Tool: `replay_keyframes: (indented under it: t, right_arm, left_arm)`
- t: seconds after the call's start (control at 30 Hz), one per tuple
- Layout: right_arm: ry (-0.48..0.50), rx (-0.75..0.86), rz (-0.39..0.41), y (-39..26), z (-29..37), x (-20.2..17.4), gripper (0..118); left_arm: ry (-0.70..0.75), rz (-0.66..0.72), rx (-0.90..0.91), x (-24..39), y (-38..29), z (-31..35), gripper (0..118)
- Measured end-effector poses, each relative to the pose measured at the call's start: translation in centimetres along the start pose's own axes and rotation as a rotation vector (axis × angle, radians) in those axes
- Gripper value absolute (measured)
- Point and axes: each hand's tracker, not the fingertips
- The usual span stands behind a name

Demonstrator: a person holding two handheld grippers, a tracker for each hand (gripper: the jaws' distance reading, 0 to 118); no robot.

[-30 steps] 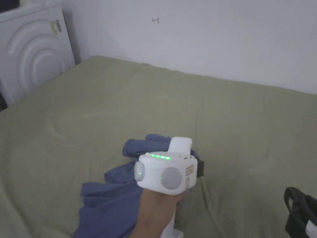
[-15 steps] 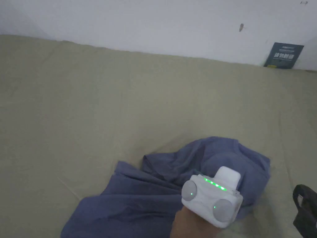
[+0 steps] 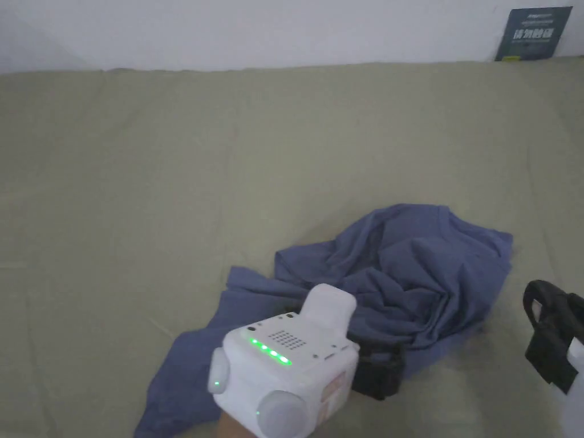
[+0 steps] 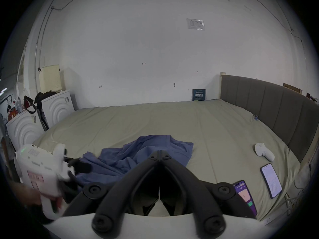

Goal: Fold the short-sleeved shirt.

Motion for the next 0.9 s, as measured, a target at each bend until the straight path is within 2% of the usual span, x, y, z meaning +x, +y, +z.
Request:
replay_keyframes:
  t: [0.03,0.1,0.17,0.23,0.37,0.47,0.5,0.53,0.57,0.6,0.7,0.77,0.8,0.83,0.9]
  right_arm:
    - [0.011,0.0,0.0,-0.2,0.2,-0.2,0]
    - [0.026,0.003,0.001,-0.5,0.6,-0.7,0]
    - [0.043,0.003,-0.002,-0.7,0.8,-1.0,0]
    - [0.054,-0.002,-0.008,-0.7,0.7,-1.2,0]
    - [0.063,-0.001,-0.012,-0.8,0.7,-1.3,0]
    - [0.071,-0.014,-0.018,-0.9,0.4,-1.2,0]
    - [0.073,-0.018,-0.016,-1.0,0.4,-1.1,0]
    - [0.071,-0.019,-0.012,-1.2,0.4,-1.0,0]
    - [0.065,-0.02,-0.008,-1.3,0.3,-0.9,0]
    - [0.063,-0.023,-0.008,-1.3,0.2,-0.7,0]
    - [0.056,-0.035,-0.014,-1.4,0.0,0.0,0]
    - [0.04,-0.038,-0.013,-1.4,0.0,0.4,0]
    - [0.038,-0.038,-0.017,-1.4,0.1,0.6,0]
    - [0.035,-0.037,-0.022,-1.3,0.1,0.8,0]
    - [0.029,-0.031,-0.024,-1.1,0.1,0.9,0]
  left_arm:
    - [0.039,0.028,-0.014,-1.8,-0.1,0.8,91]
    - [0.155,0.065,-0.046,-5.6,0.5,2.1,5]
    - [0.305,0.097,-0.061,-9.2,1.8,2.0,5]
    - [0.255,0.207,-0.128,-12.6,3.8,1.6,5]
    - [0.278,0.296,-0.248,-16.3,6.9,-1.2,5]
    - [0.174,0.43,-0.368,-18.5,7.6,-4.0,5]
    - [0.186,0.456,-0.394,-18.8,7.6,-4.7,12]
    - [0.225,0.41,-0.415,-18.6,7.9,-5.3,41]
    - [0.241,0.374,-0.432,-18.5,7.9,-6.0,77]
    - [0.241,0.357,-0.439,-18.5,8.1,-6.5,102]
    - [0.265,0.381,-0.426,-18.3,8.5,-7.4,102]
    - [0.227,0.41,-0.435,-18.0,8.8,-7.5,100]
    - [0.202,0.415,-0.444,-17.8,8.8,-7.5,91]
    - [0.221,0.399,-0.458,-17.1,9.0,-7.5,76]
    - [0.342,0.241,-0.505,-16.1,8.9,-7.4,42]
